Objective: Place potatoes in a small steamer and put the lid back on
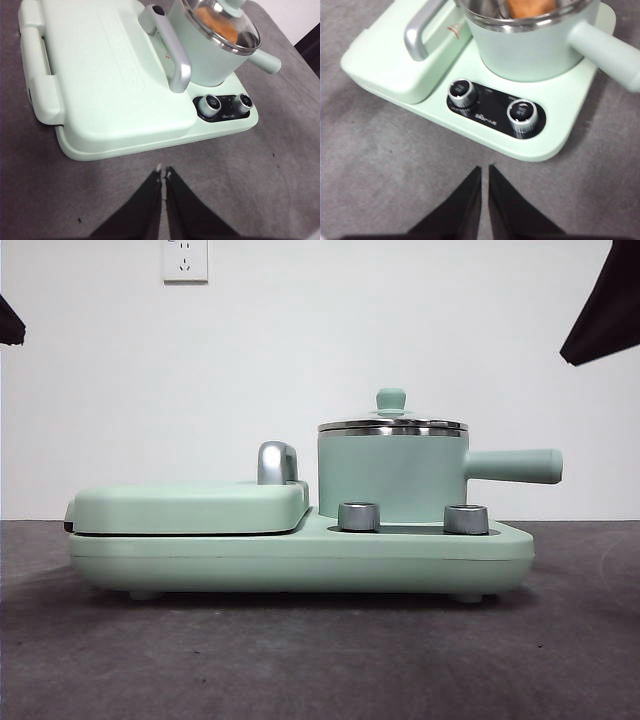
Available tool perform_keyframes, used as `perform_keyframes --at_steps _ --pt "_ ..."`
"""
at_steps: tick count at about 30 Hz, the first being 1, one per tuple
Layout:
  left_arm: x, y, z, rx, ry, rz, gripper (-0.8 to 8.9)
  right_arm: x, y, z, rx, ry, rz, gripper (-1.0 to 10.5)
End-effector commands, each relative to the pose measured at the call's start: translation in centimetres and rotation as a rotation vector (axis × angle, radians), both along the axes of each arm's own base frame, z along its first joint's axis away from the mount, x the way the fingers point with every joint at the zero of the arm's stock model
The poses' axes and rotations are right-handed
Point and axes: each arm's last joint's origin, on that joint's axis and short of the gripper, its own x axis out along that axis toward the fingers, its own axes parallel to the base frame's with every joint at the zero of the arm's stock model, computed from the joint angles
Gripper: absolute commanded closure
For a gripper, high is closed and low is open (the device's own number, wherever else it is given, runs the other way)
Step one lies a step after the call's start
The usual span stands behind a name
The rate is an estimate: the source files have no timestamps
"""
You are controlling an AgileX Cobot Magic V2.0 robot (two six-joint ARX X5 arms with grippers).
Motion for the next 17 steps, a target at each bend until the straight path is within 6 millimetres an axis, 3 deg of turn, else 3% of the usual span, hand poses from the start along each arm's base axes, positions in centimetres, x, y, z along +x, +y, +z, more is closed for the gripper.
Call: perform_keyframes --at_steps 1,9,12,17 --pt "0.1 0.0 0.3 0.003 -0.018 -0.002 8.08 0.1 0.1 0.4 0.011 -0.037 0.013 9.3" --pt "0.1 0.0 0.3 0.003 -0.02 -0.002 8.08 0.1 0.1 0.5 0.013 -0.05 0.006 9.3" --pt "-0.5 0.4 0.3 0.111 -0.147 -0.049 8.08 0.1 0.1 0.5 0.013 -0.052 0.006 9.3" --pt "-1.3 1.9 -2.5 0.137 -0.312 0.118 8.08 0.1 0.1 0.5 0.013 -0.052 0.006 9.3"
